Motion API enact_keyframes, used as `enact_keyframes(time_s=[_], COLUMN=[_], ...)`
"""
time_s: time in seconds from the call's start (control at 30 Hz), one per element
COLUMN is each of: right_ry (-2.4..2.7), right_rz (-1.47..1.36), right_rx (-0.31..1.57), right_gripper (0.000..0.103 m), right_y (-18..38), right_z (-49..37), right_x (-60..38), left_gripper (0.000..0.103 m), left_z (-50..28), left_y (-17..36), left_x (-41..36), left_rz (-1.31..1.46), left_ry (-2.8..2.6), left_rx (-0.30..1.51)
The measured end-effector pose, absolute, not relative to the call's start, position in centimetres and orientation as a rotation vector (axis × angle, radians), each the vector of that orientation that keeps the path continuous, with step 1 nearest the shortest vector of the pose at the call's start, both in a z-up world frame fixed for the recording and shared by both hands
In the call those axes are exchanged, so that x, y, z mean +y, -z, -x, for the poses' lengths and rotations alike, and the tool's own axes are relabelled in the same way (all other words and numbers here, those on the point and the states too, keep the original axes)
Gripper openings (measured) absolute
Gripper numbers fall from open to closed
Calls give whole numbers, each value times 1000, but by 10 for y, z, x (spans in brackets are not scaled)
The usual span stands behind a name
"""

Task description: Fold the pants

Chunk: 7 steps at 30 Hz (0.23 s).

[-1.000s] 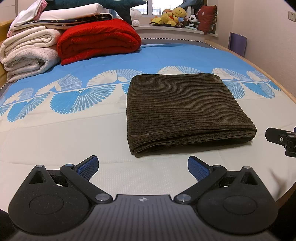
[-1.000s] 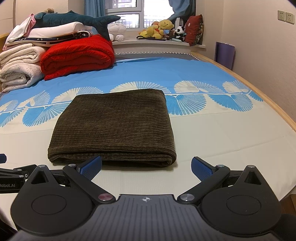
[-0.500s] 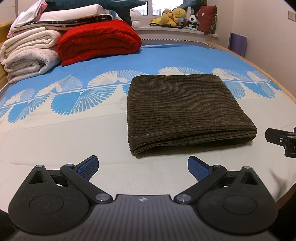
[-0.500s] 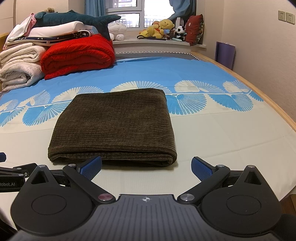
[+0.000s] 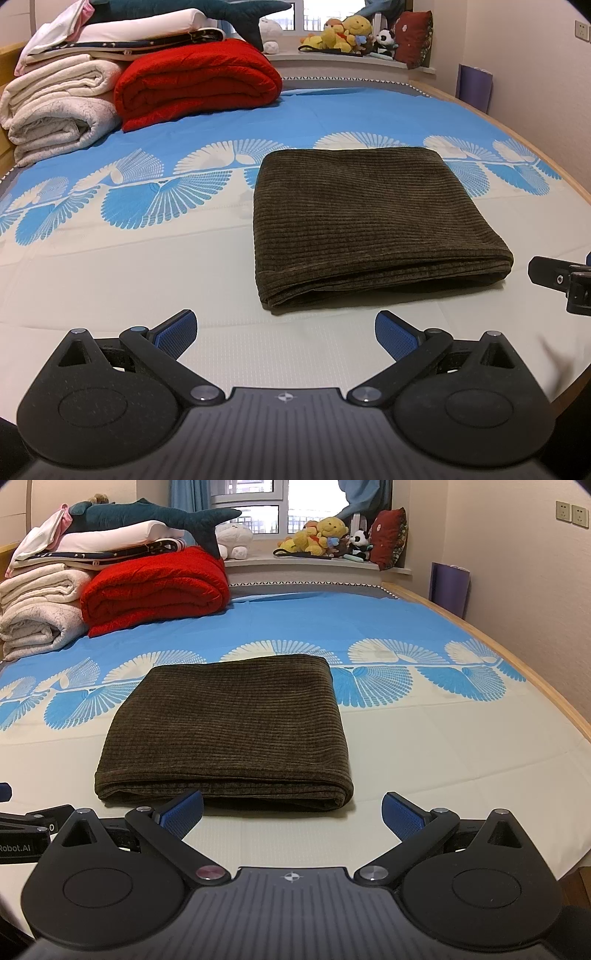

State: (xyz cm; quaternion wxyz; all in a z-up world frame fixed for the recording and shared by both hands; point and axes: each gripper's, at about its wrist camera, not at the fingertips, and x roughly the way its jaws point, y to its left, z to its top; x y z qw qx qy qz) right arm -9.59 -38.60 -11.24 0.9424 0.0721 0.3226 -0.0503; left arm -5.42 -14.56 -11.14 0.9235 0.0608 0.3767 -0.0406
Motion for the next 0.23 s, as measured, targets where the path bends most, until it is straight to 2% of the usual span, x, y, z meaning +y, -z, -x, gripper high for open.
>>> enact_keyframes(time_s=[0.23], right_ry=[101], right_rz=[-146], right_rx=[658], right_gripper=[102], right_y=[113], right_z=[96], right_x=[-386], left_gripper=[103], left_z=[54], left_y=[111], left_x=[-147], left_rz=[-124], left_ry=[86], left_rx=[774])
